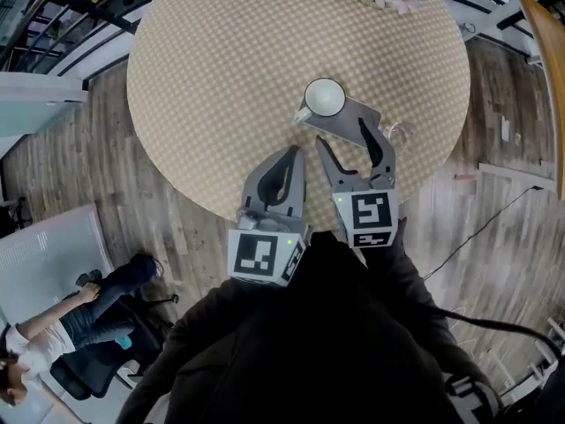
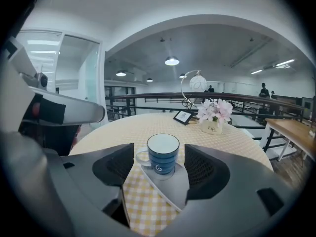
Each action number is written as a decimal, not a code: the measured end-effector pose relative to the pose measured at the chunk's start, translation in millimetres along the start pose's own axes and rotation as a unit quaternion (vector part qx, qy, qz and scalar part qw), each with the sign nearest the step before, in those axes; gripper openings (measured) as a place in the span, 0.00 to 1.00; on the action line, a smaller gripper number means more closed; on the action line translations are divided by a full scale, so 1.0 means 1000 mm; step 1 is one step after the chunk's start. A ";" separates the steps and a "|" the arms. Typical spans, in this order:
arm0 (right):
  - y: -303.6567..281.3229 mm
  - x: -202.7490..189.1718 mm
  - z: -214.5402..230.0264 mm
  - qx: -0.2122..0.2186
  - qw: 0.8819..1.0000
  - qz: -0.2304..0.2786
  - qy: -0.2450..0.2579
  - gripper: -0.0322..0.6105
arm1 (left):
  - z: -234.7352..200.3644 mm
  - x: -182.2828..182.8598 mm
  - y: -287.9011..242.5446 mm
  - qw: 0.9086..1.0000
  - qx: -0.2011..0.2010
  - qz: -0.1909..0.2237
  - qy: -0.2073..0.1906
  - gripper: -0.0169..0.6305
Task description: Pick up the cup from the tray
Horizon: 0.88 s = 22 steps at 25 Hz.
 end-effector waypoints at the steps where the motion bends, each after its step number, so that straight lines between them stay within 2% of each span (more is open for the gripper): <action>1: -0.004 -0.003 0.004 -0.007 1.000 -0.002 0.000 0.48 | -0.004 -0.004 -0.002 1.000 0.002 -0.006 0.003 0.03; 6: -0.029 -0.022 0.013 -0.020 0.999 -0.028 0.009 0.52 | -0.026 -0.022 -0.016 0.999 0.011 -0.030 0.018 0.03; 11: -0.054 -0.041 0.010 -0.009 0.998 -0.052 0.018 0.57 | -0.045 -0.037 -0.030 0.998 0.019 -0.048 0.029 0.03; 22: -0.083 -0.055 0.012 -0.011 0.998 -0.059 0.028 0.58 | -0.070 -0.055 -0.045 0.996 0.020 -0.079 0.039 0.03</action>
Point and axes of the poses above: the fingertips, and each gripper's own axes: y backward along the fingers, z to its right, x out of its top, the point moved 2 cm from there along y, backward along the fingers, and after that the axes turned 12 degrees about z, right-handed, at the moved point
